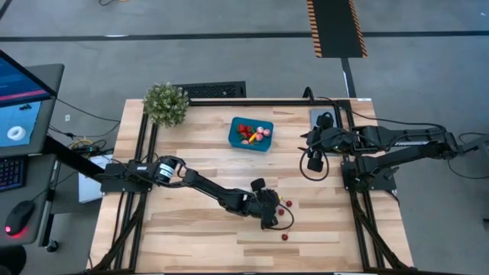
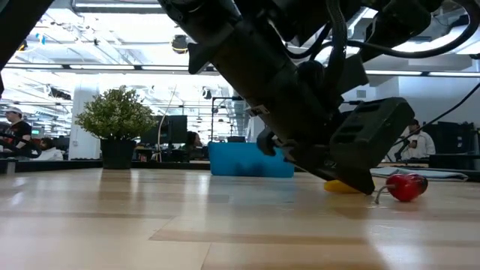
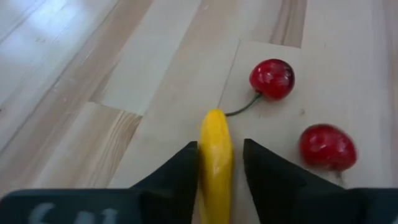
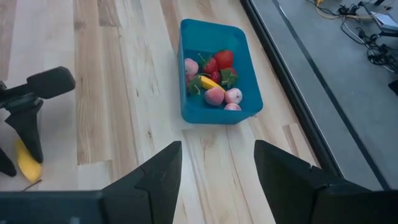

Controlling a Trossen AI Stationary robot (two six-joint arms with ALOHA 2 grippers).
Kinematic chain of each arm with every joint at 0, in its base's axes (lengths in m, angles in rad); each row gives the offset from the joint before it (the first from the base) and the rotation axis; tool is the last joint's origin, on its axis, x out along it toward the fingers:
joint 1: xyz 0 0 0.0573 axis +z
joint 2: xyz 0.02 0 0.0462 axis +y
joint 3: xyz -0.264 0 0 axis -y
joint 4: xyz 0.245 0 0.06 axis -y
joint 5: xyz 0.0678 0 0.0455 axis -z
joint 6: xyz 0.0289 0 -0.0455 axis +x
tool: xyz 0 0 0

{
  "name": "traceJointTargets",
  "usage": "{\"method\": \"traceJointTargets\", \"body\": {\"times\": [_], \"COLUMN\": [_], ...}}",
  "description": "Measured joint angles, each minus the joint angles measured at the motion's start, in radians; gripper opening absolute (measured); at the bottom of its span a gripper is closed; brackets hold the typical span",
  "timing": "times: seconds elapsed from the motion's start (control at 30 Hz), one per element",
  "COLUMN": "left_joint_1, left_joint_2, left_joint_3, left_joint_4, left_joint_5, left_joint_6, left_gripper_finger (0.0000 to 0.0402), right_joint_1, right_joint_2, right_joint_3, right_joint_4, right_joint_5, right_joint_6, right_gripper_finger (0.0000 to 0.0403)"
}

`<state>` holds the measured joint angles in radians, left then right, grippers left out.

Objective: Pick and placing Produce into tupperware
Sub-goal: Put the corn into the blue bin

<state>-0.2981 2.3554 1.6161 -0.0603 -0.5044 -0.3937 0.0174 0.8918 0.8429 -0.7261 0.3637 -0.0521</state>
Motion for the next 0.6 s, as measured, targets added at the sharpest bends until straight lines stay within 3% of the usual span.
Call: {"method": "traceJointTargets", "body": {"times": [0.3,0.6], "left_joint_1": [0.002,0.002], "left_joint_2": [0.0,0.003], "left_joint_3": [0.0,0.047], "left_joint_4": [-0.004,-0.044], "left_joint_5": [-0.016,-0.006], "left_joint_6": [-0.037,-0.1], "left_gripper_finger": [0.0039,0.005], "right_joint_1": [0.0,0.0], "right_joint_2": [0.0,0.0], "right_joint_3": [0.0,0.0], "right_joint_4": [0.0,0.0], "right_joint_5": [0.0,0.0], "right_joint_6": [0.0,0.0], "right_gripper_finger": [0.0225,0.0225]}}
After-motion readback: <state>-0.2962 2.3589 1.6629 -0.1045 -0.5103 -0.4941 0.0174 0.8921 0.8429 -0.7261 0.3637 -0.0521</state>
